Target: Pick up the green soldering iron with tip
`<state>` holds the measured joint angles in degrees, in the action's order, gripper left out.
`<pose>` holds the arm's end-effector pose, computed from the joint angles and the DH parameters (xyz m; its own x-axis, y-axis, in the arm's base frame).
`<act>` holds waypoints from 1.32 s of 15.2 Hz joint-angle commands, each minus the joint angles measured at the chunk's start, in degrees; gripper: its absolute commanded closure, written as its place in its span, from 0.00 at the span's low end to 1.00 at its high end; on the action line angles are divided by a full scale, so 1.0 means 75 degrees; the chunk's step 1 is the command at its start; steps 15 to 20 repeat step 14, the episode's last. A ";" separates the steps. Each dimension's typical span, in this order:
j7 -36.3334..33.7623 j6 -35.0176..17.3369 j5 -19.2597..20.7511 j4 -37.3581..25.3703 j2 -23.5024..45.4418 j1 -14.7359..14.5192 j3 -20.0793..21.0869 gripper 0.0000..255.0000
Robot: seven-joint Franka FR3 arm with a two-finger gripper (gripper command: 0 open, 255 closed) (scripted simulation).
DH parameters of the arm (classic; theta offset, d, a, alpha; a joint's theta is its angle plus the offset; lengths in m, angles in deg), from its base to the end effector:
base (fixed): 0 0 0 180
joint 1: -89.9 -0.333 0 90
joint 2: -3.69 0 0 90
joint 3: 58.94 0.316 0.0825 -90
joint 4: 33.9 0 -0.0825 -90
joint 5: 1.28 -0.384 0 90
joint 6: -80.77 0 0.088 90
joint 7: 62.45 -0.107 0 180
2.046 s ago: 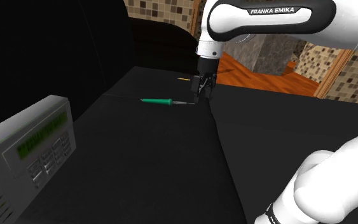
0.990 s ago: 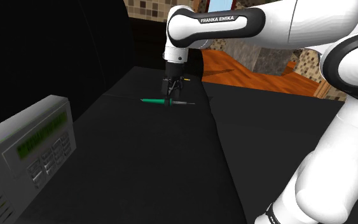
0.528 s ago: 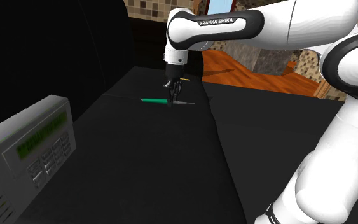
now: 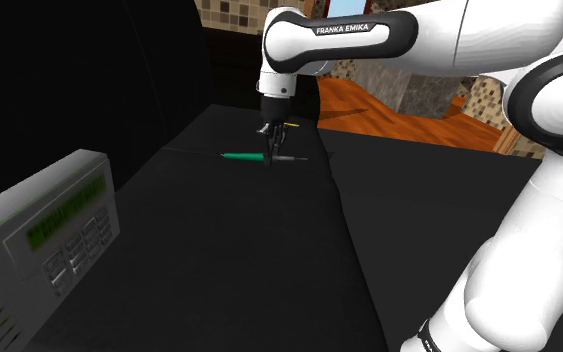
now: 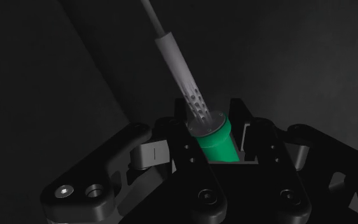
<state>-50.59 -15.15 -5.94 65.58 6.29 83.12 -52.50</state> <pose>0.5490 0.1360 0.5299 0.9056 0.4151 -0.0877 0.4060 -0.9079 -0.1048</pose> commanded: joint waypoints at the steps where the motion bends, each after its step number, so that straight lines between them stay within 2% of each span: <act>1: -0.0010 0.0206 0.0002 -0.0212 0.0011 0.0003 -0.0003 1.00; 12: -0.0106 0.1377 0.0019 -0.1542 0.0167 0.0003 -0.0002 1.00; 20: -0.0108 0.1393 0.0020 -0.1561 0.0170 0.0002 -0.0002 1.00</act>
